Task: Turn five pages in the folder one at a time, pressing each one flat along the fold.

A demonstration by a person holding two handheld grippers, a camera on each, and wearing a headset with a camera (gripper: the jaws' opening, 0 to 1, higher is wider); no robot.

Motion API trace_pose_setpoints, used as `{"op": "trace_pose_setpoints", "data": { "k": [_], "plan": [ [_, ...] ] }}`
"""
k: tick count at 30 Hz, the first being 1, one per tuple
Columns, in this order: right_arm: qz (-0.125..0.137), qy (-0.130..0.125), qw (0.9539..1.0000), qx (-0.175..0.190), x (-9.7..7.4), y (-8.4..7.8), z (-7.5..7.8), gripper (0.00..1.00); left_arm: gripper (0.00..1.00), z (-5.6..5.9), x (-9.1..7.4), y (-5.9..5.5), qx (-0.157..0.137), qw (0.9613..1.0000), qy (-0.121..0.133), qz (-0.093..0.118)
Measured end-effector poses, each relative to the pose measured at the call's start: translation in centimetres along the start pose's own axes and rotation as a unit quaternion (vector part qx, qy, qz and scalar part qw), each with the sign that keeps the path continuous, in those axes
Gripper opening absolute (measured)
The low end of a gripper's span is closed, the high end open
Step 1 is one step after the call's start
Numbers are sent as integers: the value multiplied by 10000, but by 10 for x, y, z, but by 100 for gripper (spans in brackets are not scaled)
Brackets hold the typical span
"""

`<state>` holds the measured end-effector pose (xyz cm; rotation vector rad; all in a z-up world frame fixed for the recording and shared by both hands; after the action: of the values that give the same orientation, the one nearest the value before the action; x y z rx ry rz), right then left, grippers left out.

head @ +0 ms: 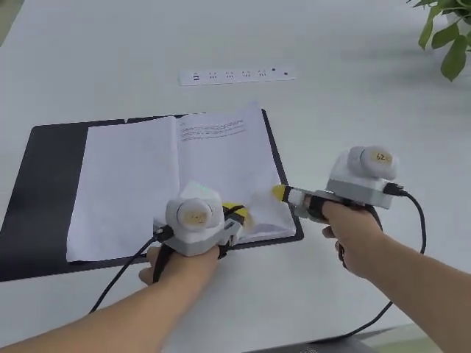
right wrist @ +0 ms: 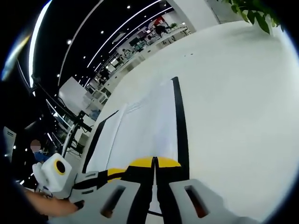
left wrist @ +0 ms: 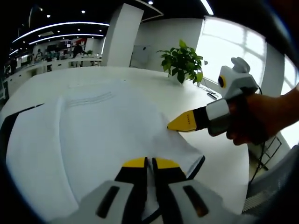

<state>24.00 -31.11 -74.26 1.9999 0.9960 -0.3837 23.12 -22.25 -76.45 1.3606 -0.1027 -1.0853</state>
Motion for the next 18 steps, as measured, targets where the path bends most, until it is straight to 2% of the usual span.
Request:
{"op": "trace_pose_setpoints", "data": {
  "k": [2, 7, 11, 12, 15, 18],
  "plan": [
    [-9, -14, 10000, 48, -4, 1, 0, 0, 7, 1, -6, 1, -94, 9999, -63, -38],
    [128, 270, 9986, 440, -14, 8, -17, 0, 18, -5, -27, 2, 94, 9999, -4, -102],
    [222, 434, 9971, 587, -21, 13, -31, 0, 20, -14, -56, 7, 165, 9999, 16, -18],
    [290, 572, 9949, 775, -23, 15, -39, 0, 20, -17, -66, 8, 174, 9998, -10, 15],
    [394, 747, 9913, 1008, -26, 17, -51, 0, 23, -26, -91, 8, 209, 9997, 58, 69],
    [434, 887, 9897, 1034, -27, 16, -67, 0, 24, -38, -114, 9, 217, 9996, 158, 122]
  ]
}}
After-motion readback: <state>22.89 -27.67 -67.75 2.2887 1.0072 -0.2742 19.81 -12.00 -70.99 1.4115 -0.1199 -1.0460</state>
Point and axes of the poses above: the centre of the closed fingertips' face, and the gripper's own axes: x roughly forward along the fingers, z roughly to its right, y roughly out of its top, the point moved 3 cm from there along -x, roughly backward along the fingers, and after that the axes turned 3 degrees about -z, right-handed, at the moved point
